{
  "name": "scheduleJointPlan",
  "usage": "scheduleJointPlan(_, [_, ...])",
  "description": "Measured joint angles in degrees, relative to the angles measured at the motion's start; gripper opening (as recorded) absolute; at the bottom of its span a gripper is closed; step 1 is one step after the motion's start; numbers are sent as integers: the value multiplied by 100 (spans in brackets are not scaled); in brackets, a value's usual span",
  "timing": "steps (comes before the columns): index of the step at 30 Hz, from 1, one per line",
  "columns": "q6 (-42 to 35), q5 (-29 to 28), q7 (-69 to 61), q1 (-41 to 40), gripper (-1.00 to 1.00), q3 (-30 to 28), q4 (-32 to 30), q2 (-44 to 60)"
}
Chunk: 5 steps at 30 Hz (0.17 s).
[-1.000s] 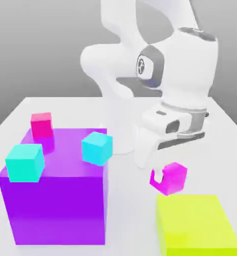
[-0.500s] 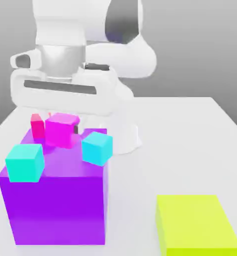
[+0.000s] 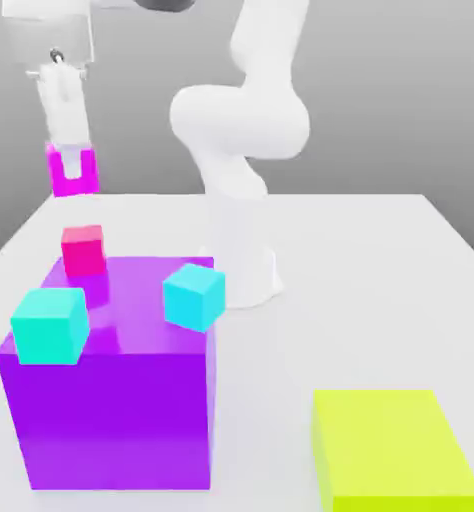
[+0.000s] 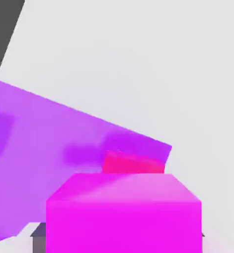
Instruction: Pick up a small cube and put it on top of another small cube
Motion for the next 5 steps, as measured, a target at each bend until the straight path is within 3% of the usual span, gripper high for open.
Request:
scheduleJointPlan(1, [227,-1,12,-11,-100,-1,-152,77])
scheduleJointPlan(2, [428,1,15,-23,100,3,-284,147])
scheduleJointPlan(5, [428,1,15,-23,100,3,-284,147])
